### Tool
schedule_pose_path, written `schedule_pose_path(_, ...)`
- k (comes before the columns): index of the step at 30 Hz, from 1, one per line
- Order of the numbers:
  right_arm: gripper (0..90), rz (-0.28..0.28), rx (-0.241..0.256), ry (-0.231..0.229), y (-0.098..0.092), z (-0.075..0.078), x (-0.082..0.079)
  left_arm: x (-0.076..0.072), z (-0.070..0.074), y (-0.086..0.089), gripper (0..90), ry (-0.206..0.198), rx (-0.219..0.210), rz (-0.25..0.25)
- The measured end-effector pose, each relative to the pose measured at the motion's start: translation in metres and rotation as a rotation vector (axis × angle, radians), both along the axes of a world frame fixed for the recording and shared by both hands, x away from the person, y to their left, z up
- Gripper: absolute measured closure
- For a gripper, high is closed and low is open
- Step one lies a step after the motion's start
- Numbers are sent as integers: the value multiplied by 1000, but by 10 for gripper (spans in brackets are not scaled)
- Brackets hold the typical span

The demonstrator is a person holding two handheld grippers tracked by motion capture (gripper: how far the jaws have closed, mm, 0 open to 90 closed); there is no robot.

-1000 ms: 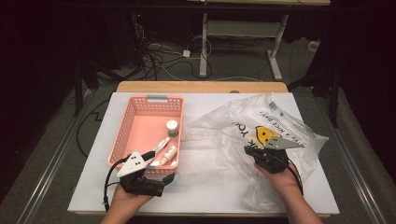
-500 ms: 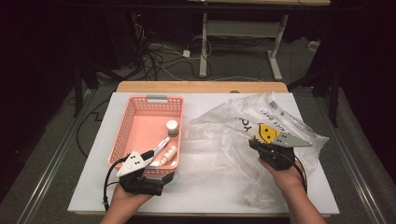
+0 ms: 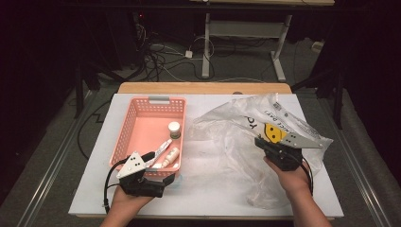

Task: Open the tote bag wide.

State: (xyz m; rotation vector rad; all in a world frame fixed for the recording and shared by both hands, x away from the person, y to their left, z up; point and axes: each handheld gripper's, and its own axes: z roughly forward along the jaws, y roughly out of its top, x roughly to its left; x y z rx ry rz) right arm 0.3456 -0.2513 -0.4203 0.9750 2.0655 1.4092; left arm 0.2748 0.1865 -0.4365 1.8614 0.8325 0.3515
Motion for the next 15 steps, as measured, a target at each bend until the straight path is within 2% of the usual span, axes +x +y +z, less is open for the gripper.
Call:
schedule_pose_path(10,900,8,24,-19,-2,6,-1,2,4,14,0,5,-9,40)
schedule_pose_path(15,900,7,23,-14,-3,5,-1,5,6,21,0,2,1,66)
